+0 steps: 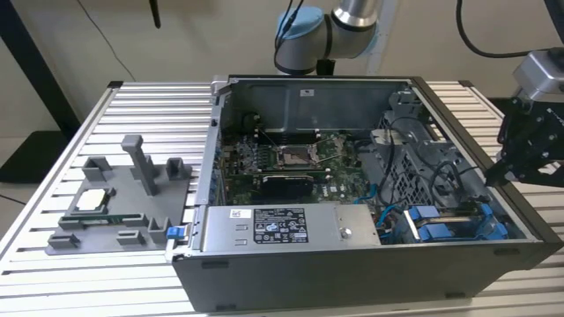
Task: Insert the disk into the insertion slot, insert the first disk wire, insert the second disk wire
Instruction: 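Insert the first disk wire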
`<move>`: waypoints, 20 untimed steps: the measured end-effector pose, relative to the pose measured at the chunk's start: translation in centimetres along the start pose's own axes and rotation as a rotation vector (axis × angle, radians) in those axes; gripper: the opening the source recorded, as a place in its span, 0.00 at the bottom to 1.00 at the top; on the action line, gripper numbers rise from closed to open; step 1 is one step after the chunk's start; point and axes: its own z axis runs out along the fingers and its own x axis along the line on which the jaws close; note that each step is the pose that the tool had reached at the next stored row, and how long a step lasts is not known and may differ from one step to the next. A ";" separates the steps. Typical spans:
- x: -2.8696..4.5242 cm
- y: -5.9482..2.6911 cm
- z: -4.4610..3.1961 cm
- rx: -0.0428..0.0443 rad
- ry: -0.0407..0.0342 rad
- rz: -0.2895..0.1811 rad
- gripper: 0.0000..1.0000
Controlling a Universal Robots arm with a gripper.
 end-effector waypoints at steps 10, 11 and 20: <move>0.13 2.79 -0.51 0.0005 -0.0001 0.003 0.00; 0.12 3.07 -0.62 0.0006 0.0001 0.003 0.00; 0.35 6.06 -0.85 0.0013 0.0015 0.004 0.00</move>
